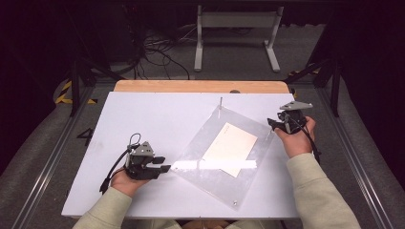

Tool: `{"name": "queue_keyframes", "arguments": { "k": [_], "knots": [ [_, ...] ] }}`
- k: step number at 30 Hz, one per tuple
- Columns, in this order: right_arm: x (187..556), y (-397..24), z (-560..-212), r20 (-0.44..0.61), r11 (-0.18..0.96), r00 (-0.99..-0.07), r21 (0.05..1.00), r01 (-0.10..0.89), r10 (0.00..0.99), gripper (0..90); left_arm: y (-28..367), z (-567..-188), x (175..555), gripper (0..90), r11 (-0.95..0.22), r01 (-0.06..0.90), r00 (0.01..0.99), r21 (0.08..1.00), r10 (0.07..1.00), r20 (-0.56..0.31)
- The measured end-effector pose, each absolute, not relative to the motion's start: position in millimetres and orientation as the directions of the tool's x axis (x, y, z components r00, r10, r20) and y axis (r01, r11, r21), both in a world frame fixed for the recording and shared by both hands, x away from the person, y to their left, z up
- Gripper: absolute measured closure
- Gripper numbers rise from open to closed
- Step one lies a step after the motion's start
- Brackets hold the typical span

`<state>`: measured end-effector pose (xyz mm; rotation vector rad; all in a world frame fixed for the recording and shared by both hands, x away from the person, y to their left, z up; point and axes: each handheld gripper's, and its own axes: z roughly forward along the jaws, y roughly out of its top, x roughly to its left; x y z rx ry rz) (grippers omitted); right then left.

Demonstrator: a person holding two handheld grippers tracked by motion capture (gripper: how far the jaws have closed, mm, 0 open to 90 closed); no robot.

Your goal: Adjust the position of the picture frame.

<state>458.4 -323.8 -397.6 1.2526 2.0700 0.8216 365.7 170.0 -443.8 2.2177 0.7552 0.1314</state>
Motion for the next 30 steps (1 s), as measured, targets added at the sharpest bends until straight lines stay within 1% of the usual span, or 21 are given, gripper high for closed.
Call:
{"name": "queue_keyframes", "arguments": {
  "k": [2, 3, 4, 5, 7, 10, 14, 15, 16, 17, 20, 21, 22, 23, 24, 25, 28, 30],
  "knots": [
    [461, -328, -406, -0.125, 0.360, -0.400, 0.720, 0.593, 0.908, 68.0, 171, -444, 366, 56.7, -0.525, 0.476, 0.819, 0.706, 0.556, -0.139],
    [461, -328, -406, -0.125, 0.360, -0.400, 0.720, 0.593, 0.908, 68.0, 171, -444, 366, 56.7, -0.525, 0.476, 0.819, 0.706, 0.556, -0.139],
    [463, -329, -412, -0.108, 0.359, -0.401, 0.691, 0.628, 0.909, 77.8, 171, -444, 366, 56.7, -0.521, 0.477, 0.818, 0.707, 0.559, -0.140],
    [466, -330, -416, -0.080, 0.363, -0.421, 0.664, 0.653, 0.904, 84.0, 172, -444, 366, 56.7, -0.520, 0.477, 0.818, 0.708, 0.558, -0.140],
    [468, -329, -416, -0.081, 0.365, -0.422, 0.662, 0.655, 0.903, 84.4, 173, -444, 366, 56.7, -0.517, 0.480, 0.817, 0.709, 0.558, -0.146],
    [476, -319, -409, -0.138, 0.416, -0.448, 0.671, 0.614, 0.883, 84.3, 173, -446, 366, 56.7, -0.518, 0.484, 0.816, 0.706, 0.559, -0.149],
    [499, -301, -400, -0.173, 0.451, -0.476, 0.691, 0.565, 0.862, 84.2, 173, -445, 365, 56.7, -0.517, 0.481, 0.818, 0.709, 0.555, -0.150],
    [499, -301, -400, -0.173, 0.451, -0.476, 0.691, 0.565, 0.862, 84.2, 173, -445, 365, 56.7, -0.517, 0.481, 0.818, 0.709, 0.555, -0.150],
    [514, -288, -400, -0.194, 0.469, -0.486, 0.695, 0.545, 0.852, 83.7, 173, -445, 365, 56.6, -0.513, 0.469, 0.827, 0.719, 0.541, -0.153],
    [514, -288, -400, -0.194, 0.469, -0.486, 0.695, 0.545, 0.852, 83.7, 173, -445, 365, 56.4, -0.513, 0.469, 0.827, 0.719, 0.541, -0.153],
    [531, -274, -408, -0.226, 0.498, -0.504, 0.701, 0.510, 0.834, 81.9, 172, -446, 364, 56.2, -0.525, 0.450, 0.844, 0.723, 0.514, -0.152],
    [533, -274, -410, -0.221, 0.495, -0.507, 0.706, 0.506, 0.833, 80.6, 172, -446, 364, 56.3, -0.527, 0.444, 0.849, 0.724, 0.507, -0.152],
    [534, -275, -413, -0.201, 0.481, -0.508, 0.712, 0.511, 0.838, 77.3, 171, -446, 364, 56.2, -0.528, 0.442, 0.852, 0.725, 0.498, -0.158],
    [534, -275, -415, -0.180, 0.459, -0.501, 0.722, 0.517, 0.847, 75.7, 171, -446, 364, 56.3, -0.528, 0.442, 0.852, 0.725, 0.498, -0.158],
    [534, -275, -415, -0.180, 0.459, -0.501, 0.722, 0.517, 0.847, 75.7, 169, -446, 364, 56.3, -0.531, 0.431, 0.859, 0.730, 0.490, -0.151],
    [531, -276, -415, -0.162, 0.440, -0.495, 0.732, 0.520, 0.854, 73.6, 167, -446, 363, 56.5, -0.535, 0.423, 0.864, 0.731, 0.480, -0.149],
    [520, -277, -414, -0.176, 0.440, -0.487, 0.743, 0.504, 0.855, 69.1, 159, -449, 364, 59.4, -0.550, 0.406, 0.877, 0.730, 0.460, -0.140],
    [512, -280, -411, -0.161, 0.422, -0.486, 0.761, 0.493, 0.859, 68.0, 155, -451, 365, 62.1, -0.562, 0.401, 0.878, 0.724, 0.460, -0.129]
  ]
}}
